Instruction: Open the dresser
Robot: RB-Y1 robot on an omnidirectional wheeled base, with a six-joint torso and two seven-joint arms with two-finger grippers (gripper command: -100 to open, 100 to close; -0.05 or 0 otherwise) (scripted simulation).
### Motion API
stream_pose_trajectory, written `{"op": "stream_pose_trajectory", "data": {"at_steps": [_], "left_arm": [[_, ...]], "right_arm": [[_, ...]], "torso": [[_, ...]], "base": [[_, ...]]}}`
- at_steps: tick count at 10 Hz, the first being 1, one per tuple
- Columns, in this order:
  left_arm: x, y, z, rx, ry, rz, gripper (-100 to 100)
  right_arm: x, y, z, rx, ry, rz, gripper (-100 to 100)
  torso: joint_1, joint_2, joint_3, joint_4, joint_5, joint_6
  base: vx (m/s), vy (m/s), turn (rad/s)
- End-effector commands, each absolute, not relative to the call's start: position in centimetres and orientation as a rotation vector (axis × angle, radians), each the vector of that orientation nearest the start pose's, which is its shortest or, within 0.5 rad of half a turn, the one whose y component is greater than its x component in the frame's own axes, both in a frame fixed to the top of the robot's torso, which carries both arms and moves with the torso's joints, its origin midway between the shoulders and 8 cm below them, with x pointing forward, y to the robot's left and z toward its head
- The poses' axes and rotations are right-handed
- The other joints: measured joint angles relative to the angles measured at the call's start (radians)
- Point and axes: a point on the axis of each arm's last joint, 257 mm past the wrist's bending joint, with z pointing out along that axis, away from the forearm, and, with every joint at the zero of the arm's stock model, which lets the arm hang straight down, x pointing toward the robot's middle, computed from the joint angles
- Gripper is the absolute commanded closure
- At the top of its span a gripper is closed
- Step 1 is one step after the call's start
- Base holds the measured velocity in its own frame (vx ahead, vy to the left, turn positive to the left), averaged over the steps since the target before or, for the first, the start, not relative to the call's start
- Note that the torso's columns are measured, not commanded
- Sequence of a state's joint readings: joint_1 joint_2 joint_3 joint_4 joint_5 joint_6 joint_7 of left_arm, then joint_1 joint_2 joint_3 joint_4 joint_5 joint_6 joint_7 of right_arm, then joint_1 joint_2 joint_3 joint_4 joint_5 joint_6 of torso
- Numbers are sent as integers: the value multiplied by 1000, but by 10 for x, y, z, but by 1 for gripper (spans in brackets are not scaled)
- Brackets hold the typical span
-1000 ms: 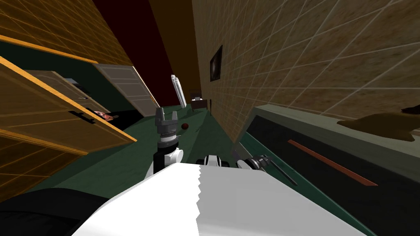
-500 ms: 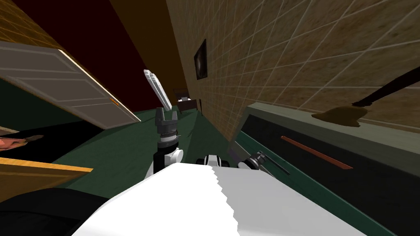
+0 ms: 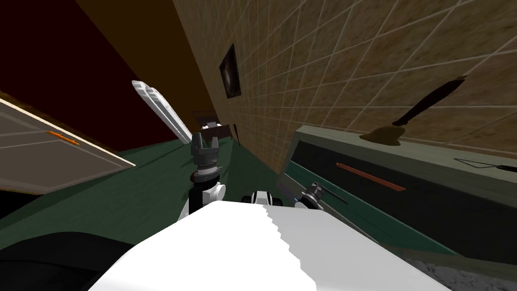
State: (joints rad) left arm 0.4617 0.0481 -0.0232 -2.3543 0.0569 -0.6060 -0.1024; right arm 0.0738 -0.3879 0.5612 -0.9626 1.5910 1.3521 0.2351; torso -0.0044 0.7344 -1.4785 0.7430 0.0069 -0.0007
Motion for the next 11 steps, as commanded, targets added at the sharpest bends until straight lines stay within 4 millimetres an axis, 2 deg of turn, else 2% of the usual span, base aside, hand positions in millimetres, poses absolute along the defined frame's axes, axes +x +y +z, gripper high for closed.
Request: {"op": "stream_pose_trajectory", "data": {"at_steps": [1, 2, 3, 6, 7, 8, 11], "left_arm": [[309, 263, 85, -458, 484, -1325, 0], [309, 263, 85, -459, 484, -1325, 0], [309, 263, 85, -458, 484, -1325, 0], [309, 263, 85, -459, 484, -1325, 0], [309, 263, 85, -458, 484, -1325, 0], [309, 263, 85, -458, 484, -1325, 0], [309, 263, 85, -458, 484, -1325, 0]], "right_arm": [[346, -467, -354, -337, 1591, -1516, 100], [350, -462, -350, -356, 1568, -1512, 100], [356, -458, -356, -408, 1569, -1460, 100], [369, -442, -358, -496, 1526, -1381, 100], [370, -439, -356, -507, 1515, -1380, 100], [375, -433, -363, -556, 1515, -1320, 100], [382, -416, -369, -657, 1484, -1250, 100]], "torso": [[-1, 5, 3, 2, -2, -4], [2, 2, 2, 1, -1, -2], [4, 2, 1, 0, -1, 0], [9, 2, 1, -3, -5, -2], [6, 5, 3, -4, -6, -1], [2, 8, 6, -3, -8, -4], [4, 2, 2, -7, -8, 2]], "base": [[75, 72, -312], [95, 73, -365], [152, 107, -428], [139, 138, -465], [27, 54, -165], [62, 90, -340], [73, 138, -437]]}}
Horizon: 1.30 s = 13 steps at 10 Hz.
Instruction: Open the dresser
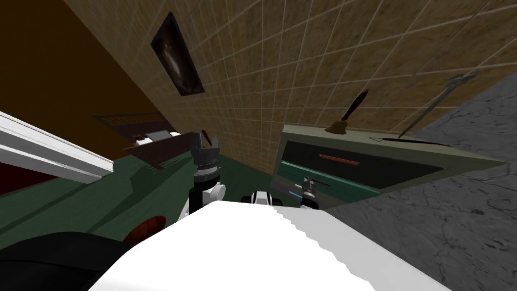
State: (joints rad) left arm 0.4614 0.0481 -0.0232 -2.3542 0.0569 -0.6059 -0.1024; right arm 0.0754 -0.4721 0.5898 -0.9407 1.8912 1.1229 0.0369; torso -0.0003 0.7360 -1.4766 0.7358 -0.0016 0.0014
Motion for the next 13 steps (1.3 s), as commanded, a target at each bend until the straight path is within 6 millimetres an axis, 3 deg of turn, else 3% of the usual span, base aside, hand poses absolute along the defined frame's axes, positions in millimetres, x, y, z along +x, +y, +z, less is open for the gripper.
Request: {"op": "stream_pose_trajectory", "data": {"at_steps": [1, 5, 8, 9, 13], "left_arm": [[309, 263, 85, -458, 484, -1325, 0], [309, 263, 85, -458, 484, -1325, 0], [309, 263, 85, -458, 484, -1325, 0], [309, 263, 85, -458, 484, -1325, 0], [309, 263, 85, -458, 484, -1325, 0]], "right_arm": [[382, -422, -365, -632, 1484, -1271, 100], [398, -420, -359, -661, 1476, -1222, 100], [395, -417, -360, -669, 1474, -1219, 100], [410, -430, -349, -667, 1474, -1226, -100], [438, -453, -328, -666, 1476, -1228, -100]], "torso": [[-2, -1, -1, -1, -2, -2], [0, 7, 4, 3, -1, -3], [2, 2, 0, 2, 2, 0], [2, 4, 2, 2, 1, -1], [-1, -1, -1, 1, 1, -2]], "base": [[15, 63, -104], [-177, 42, -2], [-137, 48, -32], [-130, 78, -12], [-66, 52, 11]]}}
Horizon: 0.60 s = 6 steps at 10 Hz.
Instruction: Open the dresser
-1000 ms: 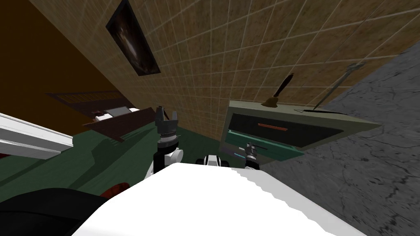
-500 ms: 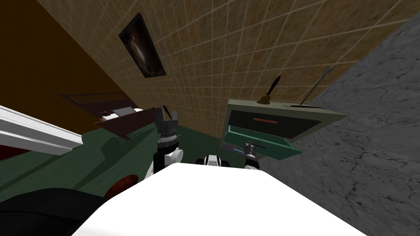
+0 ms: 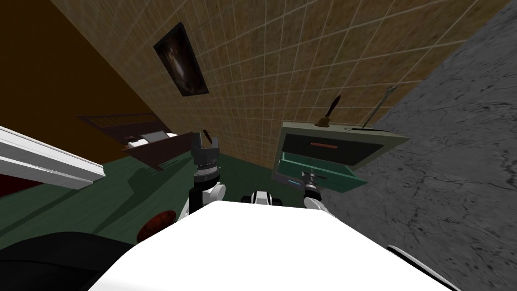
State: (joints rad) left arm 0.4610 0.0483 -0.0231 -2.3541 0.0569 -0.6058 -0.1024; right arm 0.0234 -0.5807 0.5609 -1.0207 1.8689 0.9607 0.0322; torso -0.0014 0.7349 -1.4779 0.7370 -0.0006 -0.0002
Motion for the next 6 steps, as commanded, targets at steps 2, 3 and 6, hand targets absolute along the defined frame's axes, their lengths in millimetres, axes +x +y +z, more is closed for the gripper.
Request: {"op": "stream_pose_trajectory", "data": {"at_steps": [2, 3, 6], "left_arm": [[309, 263, 85, -458, 484, -1325, 0], [309, 263, 85, -458, 484, -1325, 0], [309, 263, 85, -458, 484, -1325, 0]], "right_arm": [[452, -464, -316, -664, 1476, -1227, -100], [459, -469, -310, -663, 1475, -1227, -100], [456, -470, -317, -676, 1494, -1222, 0]], "torso": [[1, 4, 2, 1, 1, 0], [3, 6, 3, 3, 2, 0], [6, 7, 4, 6, 5, -1]], "base": [[-63, 48, 5], [-82, 62, -4], [-37, 28, -5]]}}
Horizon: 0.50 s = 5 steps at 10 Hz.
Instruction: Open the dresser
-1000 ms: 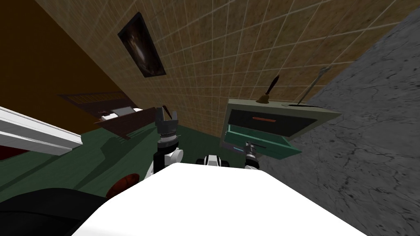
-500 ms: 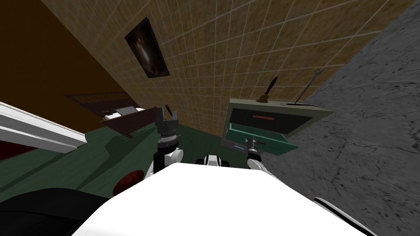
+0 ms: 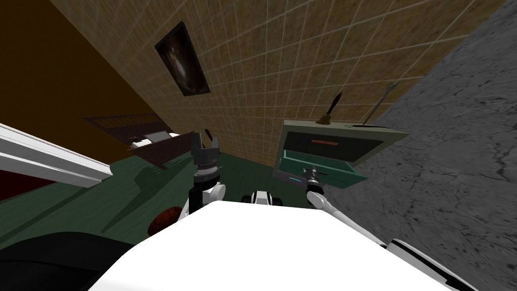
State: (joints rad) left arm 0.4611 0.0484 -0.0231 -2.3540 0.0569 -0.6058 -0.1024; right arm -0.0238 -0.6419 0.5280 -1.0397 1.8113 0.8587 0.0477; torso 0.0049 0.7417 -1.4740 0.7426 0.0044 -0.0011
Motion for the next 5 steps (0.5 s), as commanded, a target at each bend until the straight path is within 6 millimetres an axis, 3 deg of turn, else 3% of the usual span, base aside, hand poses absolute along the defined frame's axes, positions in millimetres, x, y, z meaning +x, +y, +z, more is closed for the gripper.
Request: {"op": "stream_pose_trajectory", "data": {"at_steps": [1, 5], "left_arm": [[309, 263, 85, -458, 484, -1325, 0], [309, 263, 85, -458, 484, -1325, 0]], "right_arm": [[454, -470, -319, -680, 1500, -1220, 0], [452, -470, -323, -686, 1509, -1218, 0]], "torso": [[-2, -2, -1, -1, -1, 0], [-4, -3, -1, -4, -3, 1]], "base": [[0, 0, 0], [0, 0, 0]]}}
